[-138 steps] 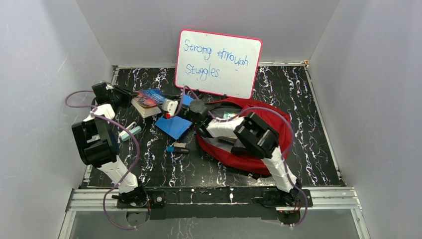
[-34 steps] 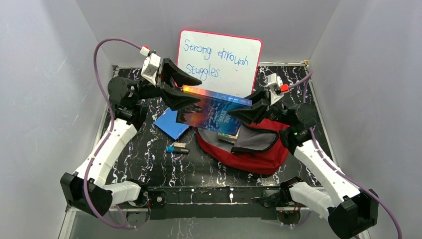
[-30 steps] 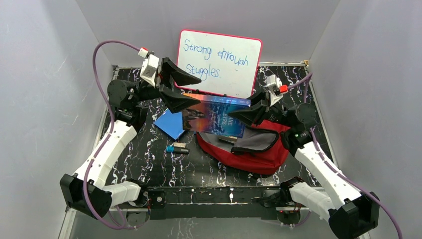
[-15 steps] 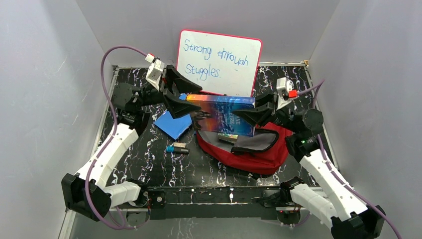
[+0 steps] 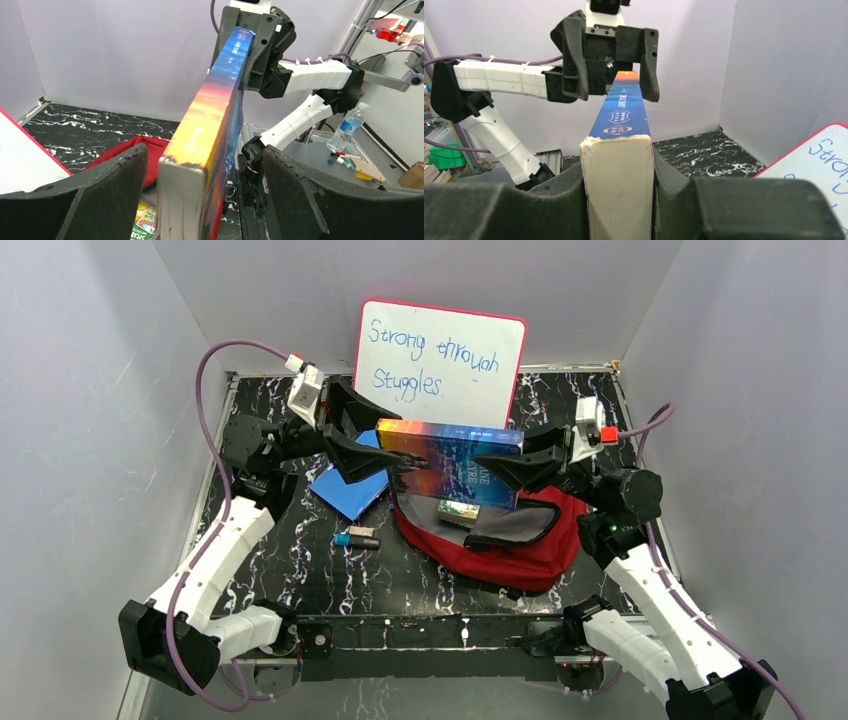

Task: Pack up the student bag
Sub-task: Pick up the book at the corner of the board.

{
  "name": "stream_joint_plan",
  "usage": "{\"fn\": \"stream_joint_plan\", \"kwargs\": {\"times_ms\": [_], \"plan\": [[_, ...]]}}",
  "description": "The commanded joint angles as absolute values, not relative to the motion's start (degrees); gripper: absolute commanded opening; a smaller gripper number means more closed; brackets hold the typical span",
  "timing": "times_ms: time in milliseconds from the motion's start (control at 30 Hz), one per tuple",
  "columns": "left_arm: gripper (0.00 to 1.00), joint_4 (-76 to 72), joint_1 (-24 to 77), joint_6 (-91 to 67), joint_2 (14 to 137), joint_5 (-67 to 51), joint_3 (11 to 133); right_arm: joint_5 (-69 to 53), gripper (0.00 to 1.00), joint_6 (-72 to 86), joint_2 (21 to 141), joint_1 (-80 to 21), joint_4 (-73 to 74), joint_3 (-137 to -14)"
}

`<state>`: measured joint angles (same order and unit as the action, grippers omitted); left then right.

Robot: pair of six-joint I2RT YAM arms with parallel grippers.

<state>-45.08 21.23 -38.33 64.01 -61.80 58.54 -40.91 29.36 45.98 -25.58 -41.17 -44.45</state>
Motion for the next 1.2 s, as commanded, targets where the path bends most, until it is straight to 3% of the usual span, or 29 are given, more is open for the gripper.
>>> {"fn": "stream_joint_plan", "kwargs": {"times_ms": [0, 533, 1000, 1167], "plan": [[0.82, -47.4, 21.5, -37.9, 62.8, -60.1, 58.6, -36.5, 0.0, 32.2, 43.7, -25.6, -56.5, -49.6], [0.77, -57.6, 23.8, -47.0, 66.1, -59.9, 57.5, -31.4, 0.0, 41.2, 49.0, -25.6, -71.2, -49.4], [0.55, -60.1, 27.0, -48.2, 69.3, -62.1, 58.5, -31.6, 0.0, 42.0, 51.0, -25.6, -72.9, -50.6], [0.52, -60.2, 27.0, -48.6, 69.3, -64.2, 59.4, -33.4, 0.0, 39.7, 49.9, -25.6, -69.0, -51.5]]}}
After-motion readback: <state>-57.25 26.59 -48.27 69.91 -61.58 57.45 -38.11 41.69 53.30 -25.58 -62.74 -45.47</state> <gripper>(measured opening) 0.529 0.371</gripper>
